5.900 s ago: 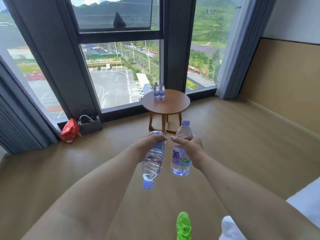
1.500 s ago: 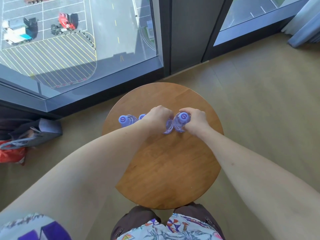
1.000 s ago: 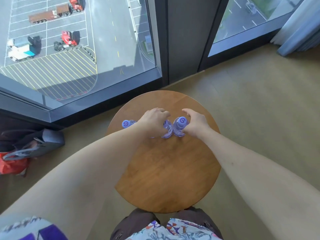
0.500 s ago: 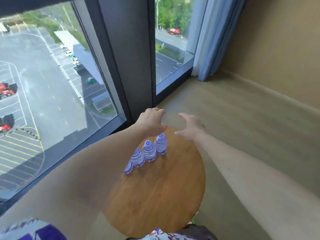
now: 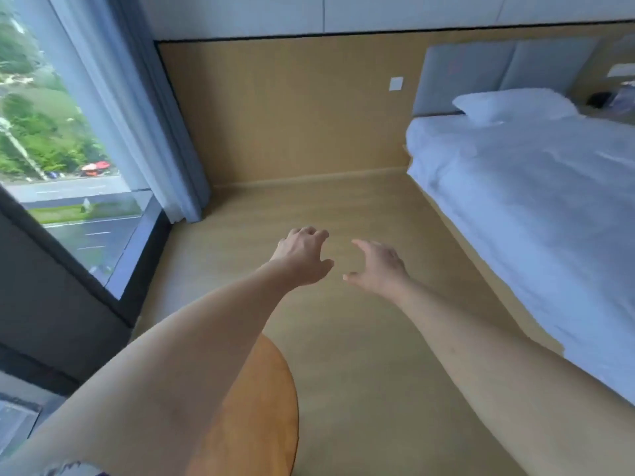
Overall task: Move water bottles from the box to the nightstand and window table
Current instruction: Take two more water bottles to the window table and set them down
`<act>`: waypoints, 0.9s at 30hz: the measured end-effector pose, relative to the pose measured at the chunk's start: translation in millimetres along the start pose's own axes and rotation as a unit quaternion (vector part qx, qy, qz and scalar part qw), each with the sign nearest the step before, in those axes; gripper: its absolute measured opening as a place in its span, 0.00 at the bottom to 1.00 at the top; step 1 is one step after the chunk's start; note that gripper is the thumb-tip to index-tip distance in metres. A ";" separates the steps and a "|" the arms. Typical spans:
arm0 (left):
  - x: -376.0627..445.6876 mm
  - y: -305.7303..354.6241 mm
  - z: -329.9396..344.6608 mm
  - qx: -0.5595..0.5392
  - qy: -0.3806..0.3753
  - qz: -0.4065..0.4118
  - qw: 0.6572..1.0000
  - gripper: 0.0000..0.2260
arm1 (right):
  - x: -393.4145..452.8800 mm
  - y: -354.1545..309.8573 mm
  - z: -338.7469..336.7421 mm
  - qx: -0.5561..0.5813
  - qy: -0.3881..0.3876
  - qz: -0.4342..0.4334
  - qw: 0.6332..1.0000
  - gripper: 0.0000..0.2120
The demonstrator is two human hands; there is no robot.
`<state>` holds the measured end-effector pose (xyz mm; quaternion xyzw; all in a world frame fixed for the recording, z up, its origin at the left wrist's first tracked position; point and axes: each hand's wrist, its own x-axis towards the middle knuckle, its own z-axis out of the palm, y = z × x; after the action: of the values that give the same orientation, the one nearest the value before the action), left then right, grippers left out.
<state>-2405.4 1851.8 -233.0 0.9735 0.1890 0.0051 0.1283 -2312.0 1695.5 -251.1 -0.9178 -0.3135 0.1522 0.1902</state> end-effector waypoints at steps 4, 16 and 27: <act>27.5 134.8 25.3 0.012 -0.018 0.115 0.993 0.29 | -53.7 113.9 -51.6 0.036 0.058 0.095 0.993 0.41; 6.1 560.3 137.6 0.011 -0.079 0.384 0.920 0.28 | -291.1 445.6 -174.4 0.094 0.188 0.341 0.916 0.39; -53.2 832.6 227.5 0.018 -0.177 0.586 0.791 0.24 | -461.6 607.9 -213.4 0.153 0.279 0.529 0.787 0.39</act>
<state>-2136.2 1030.0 -241.3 0.8838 -0.4432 -0.0964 0.1148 -2261.8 904.6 -259.4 -0.9014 0.3150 0.0119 0.2970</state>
